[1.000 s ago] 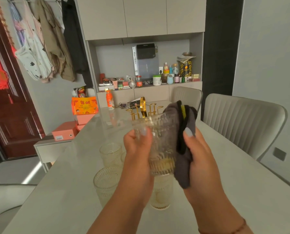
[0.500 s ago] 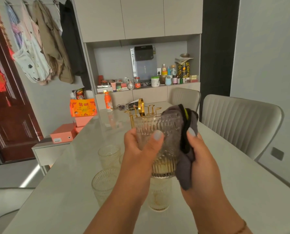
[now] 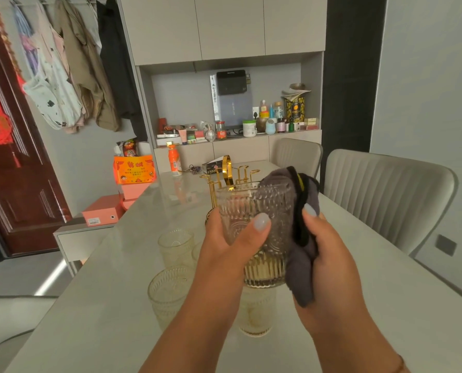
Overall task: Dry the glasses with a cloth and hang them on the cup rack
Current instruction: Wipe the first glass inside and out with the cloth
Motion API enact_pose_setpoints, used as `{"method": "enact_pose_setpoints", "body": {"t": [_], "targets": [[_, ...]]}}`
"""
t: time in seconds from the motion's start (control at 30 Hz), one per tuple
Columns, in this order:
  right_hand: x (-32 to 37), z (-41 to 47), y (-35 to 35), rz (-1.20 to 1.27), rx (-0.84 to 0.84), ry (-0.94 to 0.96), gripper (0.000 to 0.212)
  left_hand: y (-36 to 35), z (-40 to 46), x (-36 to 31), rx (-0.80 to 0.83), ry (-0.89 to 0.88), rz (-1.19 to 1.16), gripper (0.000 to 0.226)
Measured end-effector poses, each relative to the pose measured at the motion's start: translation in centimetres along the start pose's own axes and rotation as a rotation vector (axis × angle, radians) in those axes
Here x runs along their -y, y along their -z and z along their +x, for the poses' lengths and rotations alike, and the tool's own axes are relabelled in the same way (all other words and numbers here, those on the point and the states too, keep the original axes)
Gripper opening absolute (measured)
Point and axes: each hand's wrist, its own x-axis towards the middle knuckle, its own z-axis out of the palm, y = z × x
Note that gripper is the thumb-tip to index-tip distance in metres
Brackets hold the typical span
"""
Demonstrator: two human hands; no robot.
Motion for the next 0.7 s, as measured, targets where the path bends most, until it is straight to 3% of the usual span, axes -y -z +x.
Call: {"method": "enact_pose_setpoints", "body": {"t": [0.17,0.27,0.33,0.4,0.5,0.7], "targets": [[-1.3,-0.4,0.0,-0.333,-0.098,0.225,0.045,-0.6,-0.1,-0.3,-0.076,-0.012,-0.021,0.063],[-1.6,-0.5,-0.3,-0.457,-0.079,0.263,0.054,-0.8,-0.2,-0.3,-0.044,-0.013,-0.019,0.086],[-1.1,-0.1,-0.2,-0.382,-0.036,0.192,0.045,-0.6,0.1,-0.2,-0.020,-0.036,-0.041,0.098],[-0.4,0.3,-0.1,-0.160,0.015,0.050,0.038,-0.4,0.2,-0.2,0.025,-0.037,-0.087,0.096],[0.0,0.0,0.1,-0.023,0.047,0.030,0.045,-0.4,0.4,-0.2,0.027,0.002,-0.119,0.094],[-1.7,-0.9,-0.1,-0.478,-0.036,0.327,0.036,-1.0,-0.2,0.6,-0.150,-0.006,-0.008,0.059]]}}
